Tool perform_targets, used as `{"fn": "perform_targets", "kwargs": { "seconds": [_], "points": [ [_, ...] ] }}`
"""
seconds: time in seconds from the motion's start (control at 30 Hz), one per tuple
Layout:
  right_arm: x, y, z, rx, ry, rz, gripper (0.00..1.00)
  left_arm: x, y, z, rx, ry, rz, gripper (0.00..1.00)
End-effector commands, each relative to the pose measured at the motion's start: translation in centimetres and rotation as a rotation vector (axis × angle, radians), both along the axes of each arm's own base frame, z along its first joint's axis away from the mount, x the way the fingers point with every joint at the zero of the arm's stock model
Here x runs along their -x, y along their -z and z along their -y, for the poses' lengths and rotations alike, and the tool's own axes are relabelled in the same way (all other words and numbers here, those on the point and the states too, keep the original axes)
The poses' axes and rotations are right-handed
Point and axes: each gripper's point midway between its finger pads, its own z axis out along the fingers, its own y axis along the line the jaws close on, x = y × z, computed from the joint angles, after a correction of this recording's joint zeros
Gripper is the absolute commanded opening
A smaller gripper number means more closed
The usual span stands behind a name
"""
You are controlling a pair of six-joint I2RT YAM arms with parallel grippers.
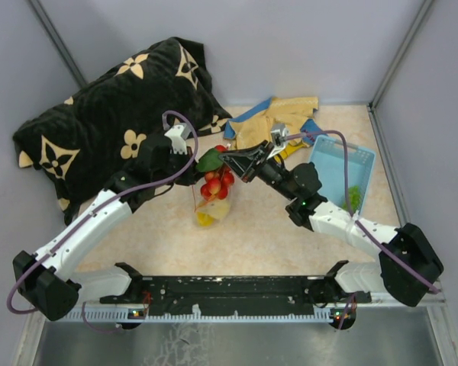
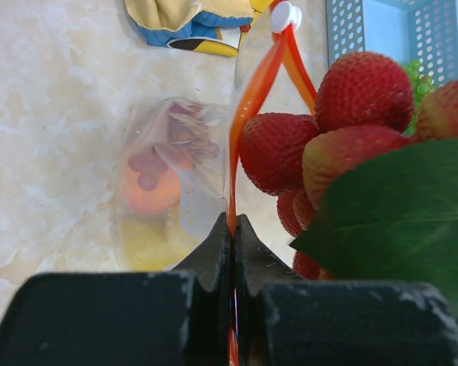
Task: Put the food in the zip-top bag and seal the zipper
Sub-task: Place the fake fruit in the zipper food storage bag.
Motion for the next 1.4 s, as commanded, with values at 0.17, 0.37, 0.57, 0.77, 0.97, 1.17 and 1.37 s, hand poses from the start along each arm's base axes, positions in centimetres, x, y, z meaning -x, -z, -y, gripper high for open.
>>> {"fn": "perform_targets", "kwargs": {
  "seconds": [0.17,0.37,0.57,0.77,0.97,1.17,1.37],
  "points": [
    [0.1,-0.9,1.2,-0.070,0.063,0.080,0.00,0.0,-1.5,-0.1,0.060,0.001,0.026,0.00],
    [-1.3,-0.3,1.4,-0.044,0.115,0.005,0.00,0.1,-1.6,-0.2,0.067,0.003,0.027,0.00],
    [-2.5,-1.3,2.2,-0.088,0.191,-0.030,0.00,0.4,-1.5,0.2,0.081,0.029,0.017,0.00],
    [-4.1,-0.7,2.4,-0.088,0.298,-0.100,0.00,0.7,-1.5,0.6,0.103,0.044,0.010,0.00],
    [-5.2,0.1,2.0,-0.093,0.352,-0.191,0.00,0.9,-1.2,0.8,0.108,0.054,-0.002,0.00],
    [-5.0,0.5,0.9,-0.097,0.364,-0.201,0.00,0.9,-1.3,0.8,0.112,0.053,0.000,0.00],
    [-3.9,2.0,-0.9,-0.022,0.320,-0.137,0.00,0.7,-1.3,0.4,0.104,0.028,0.001,0.00]
  ]
}}
